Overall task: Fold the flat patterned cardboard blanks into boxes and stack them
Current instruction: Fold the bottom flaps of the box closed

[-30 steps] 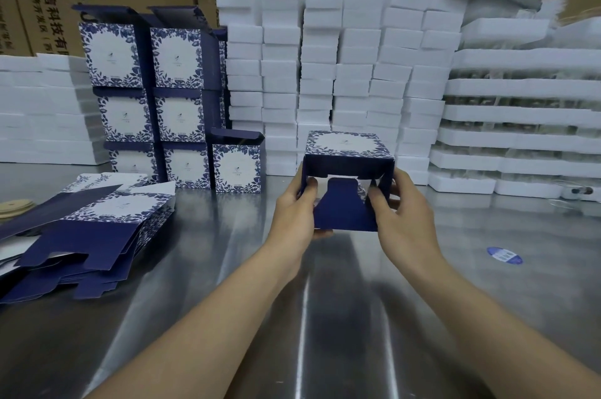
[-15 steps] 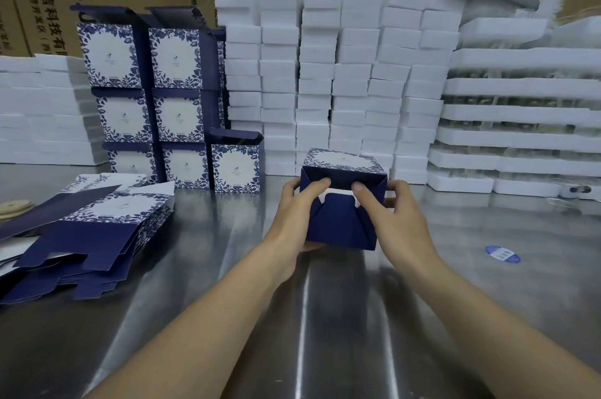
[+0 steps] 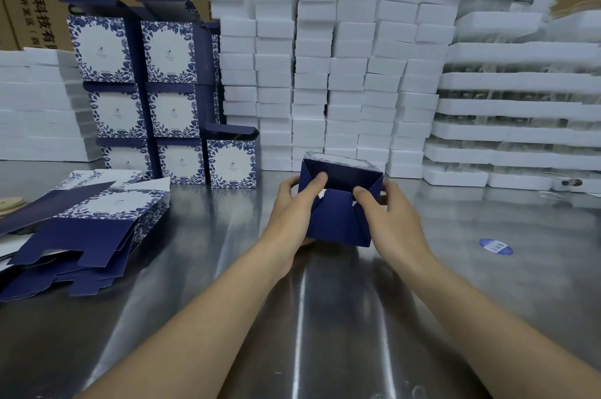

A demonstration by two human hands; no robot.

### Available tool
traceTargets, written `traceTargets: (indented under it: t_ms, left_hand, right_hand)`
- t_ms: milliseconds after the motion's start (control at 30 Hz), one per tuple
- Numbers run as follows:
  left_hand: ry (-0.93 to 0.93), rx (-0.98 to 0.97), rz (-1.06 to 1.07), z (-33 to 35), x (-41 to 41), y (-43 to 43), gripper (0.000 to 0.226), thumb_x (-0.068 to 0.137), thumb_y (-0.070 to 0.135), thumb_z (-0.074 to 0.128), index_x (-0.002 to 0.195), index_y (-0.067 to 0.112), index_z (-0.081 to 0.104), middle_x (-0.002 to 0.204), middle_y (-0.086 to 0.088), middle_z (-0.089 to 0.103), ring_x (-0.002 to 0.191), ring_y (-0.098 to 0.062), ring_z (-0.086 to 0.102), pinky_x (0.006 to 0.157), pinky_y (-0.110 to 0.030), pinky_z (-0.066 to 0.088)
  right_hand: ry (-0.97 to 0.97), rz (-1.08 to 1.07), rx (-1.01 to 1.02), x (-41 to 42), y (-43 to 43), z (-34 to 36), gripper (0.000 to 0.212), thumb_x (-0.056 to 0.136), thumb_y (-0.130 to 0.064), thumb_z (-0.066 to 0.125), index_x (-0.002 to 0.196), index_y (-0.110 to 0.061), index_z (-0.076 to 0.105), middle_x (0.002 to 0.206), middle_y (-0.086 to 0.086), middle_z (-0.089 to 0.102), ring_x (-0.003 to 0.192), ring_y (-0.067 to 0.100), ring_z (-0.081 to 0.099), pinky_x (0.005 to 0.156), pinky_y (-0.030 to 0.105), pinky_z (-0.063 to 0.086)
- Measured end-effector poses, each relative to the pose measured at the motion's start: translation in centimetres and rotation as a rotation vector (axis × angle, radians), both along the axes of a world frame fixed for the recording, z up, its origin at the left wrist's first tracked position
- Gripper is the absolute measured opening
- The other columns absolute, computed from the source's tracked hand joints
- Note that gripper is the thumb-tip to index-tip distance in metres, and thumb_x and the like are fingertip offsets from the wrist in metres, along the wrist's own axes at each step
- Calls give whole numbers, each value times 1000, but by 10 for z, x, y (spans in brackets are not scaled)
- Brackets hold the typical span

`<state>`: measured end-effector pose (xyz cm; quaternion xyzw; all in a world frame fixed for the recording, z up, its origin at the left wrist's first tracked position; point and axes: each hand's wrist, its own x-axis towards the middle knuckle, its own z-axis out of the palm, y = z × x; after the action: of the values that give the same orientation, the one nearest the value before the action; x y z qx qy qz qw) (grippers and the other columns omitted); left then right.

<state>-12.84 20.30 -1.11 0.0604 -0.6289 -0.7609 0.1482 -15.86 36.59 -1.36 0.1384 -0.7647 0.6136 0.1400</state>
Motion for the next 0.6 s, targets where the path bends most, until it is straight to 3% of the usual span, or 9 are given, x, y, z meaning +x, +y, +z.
traceTargets:
  t_ms: [133, 200, 267, 333, 400, 500, 600]
  left_hand:
    - [-8, -46, 28, -3, -6, -6, 17, 91, 42, 70, 107, 35, 70, 96, 3, 81, 80, -14, 79, 58, -28, 58]
    - [8, -48, 30, -1, -5, -8, 30, 85, 40, 69, 114, 34, 71, 102, 2, 80, 83, -15, 78, 60, -28, 56]
    - [14, -58, 39, 1, -3, -7, 58, 76, 42, 68, 134, 35, 64, 122, 2, 76, 102, -20, 76, 75, -32, 55]
    - [20, -70, 42, 2, -2, -6, 68, 74, 40, 66, 141, 37, 58, 133, 2, 72, 118, -24, 71, 85, -37, 52]
    - [24, -71, 25, 2, -2, -6, 59, 77, 38, 67, 136, 40, 61, 125, 5, 75, 112, -22, 73, 81, -35, 54]
    - [20, -71, -9, -1, -2, -6, 30, 86, 37, 70, 113, 51, 69, 107, 10, 80, 92, -14, 78, 67, -30, 59]
    - [21, -116, -4, -4, -3, -5, 22, 90, 36, 68, 96, 56, 71, 100, 14, 80, 94, -12, 78, 81, -33, 61]
  right_hand:
    - [16, 19, 47, -3, 3, 0, 19, 99, -44, 63, 116, -37, 67, 109, -18, 72, 87, -14, 64, 66, 17, 46]
    - [36, 25, 34, -4, 4, 0, 21, 97, -42, 65, 118, -37, 69, 110, -19, 73, 94, -11, 65, 68, 13, 47]
    - [47, 30, 14, -4, 5, 0, 23, 96, -38, 68, 119, -38, 69, 111, -19, 74, 100, 1, 70, 79, 22, 53]
    - [13, 74, -5, -4, 5, -1, 27, 96, -36, 70, 123, -38, 68, 115, -14, 74, 104, 12, 73, 88, 39, 60]
    - [-23, 120, -6, -3, 5, -2, 31, 94, -39, 69, 125, -38, 68, 119, -12, 74, 103, 14, 75, 92, 49, 62]
    - [-48, 156, -14, 1, 4, -1, 34, 90, -44, 67, 124, -39, 68, 115, -17, 74, 98, 9, 75, 88, 51, 64]
    - [-54, 155, -40, 4, 3, -2, 27, 99, -36, 67, 126, -38, 68, 115, -16, 75, 98, 10, 75, 86, 53, 64]
